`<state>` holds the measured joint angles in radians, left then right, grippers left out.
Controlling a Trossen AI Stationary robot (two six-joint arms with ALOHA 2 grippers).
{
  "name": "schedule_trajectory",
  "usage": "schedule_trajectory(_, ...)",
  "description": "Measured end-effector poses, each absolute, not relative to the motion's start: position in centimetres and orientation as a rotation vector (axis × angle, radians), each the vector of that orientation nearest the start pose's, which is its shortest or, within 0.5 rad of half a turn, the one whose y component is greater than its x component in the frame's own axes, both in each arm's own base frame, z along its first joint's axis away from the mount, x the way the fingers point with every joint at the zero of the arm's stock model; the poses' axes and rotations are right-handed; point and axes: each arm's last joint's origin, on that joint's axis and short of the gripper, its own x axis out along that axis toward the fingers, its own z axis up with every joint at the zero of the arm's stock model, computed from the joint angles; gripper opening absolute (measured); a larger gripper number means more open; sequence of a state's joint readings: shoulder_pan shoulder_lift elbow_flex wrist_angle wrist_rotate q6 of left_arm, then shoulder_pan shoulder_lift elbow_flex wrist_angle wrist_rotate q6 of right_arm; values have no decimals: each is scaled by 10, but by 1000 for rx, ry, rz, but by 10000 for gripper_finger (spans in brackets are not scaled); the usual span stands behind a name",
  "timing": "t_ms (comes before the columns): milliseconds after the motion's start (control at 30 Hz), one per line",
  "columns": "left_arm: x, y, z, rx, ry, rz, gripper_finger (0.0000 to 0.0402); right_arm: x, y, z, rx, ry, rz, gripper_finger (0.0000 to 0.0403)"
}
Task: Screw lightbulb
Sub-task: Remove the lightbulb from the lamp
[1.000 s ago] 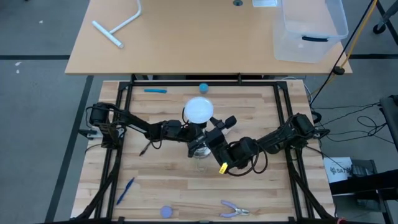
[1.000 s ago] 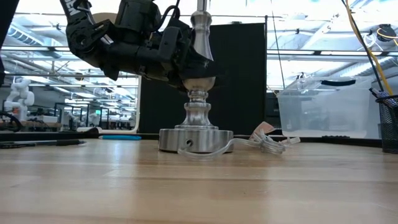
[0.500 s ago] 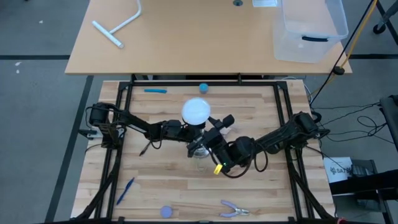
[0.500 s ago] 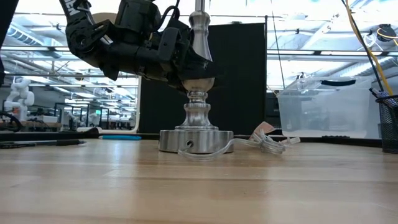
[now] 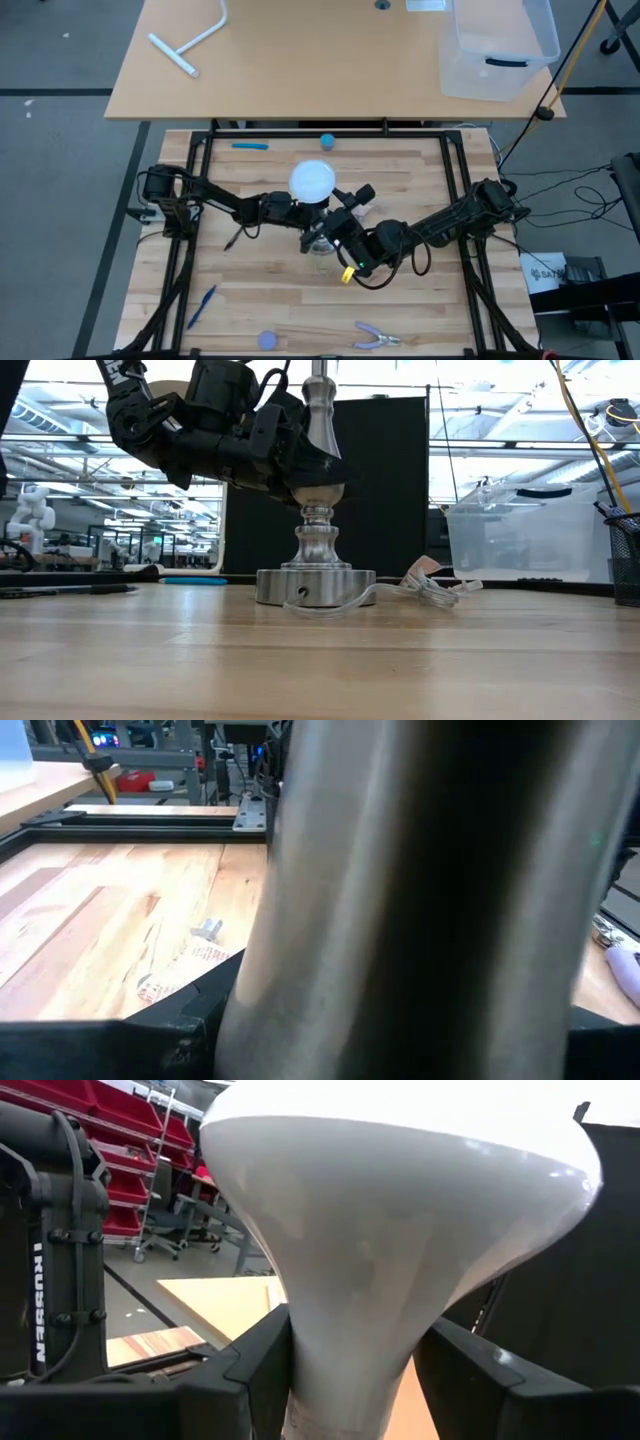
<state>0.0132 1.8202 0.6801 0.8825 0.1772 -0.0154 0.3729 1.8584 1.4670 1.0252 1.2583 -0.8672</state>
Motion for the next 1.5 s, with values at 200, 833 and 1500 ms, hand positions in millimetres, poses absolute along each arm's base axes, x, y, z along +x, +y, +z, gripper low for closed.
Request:
schedule_trajectory(200,335,-1,137,-39,263,-168,258,388,122,364,-311,-38,-972,180)
schedule_trajectory(833,335,-1,137,-36,264,-182,258,390,125,358,-258,0,-988,279)
schedule_trajectory(1500,335,-1,137,-36,265,-184,258,372,138,370,-349,48,-936,277)
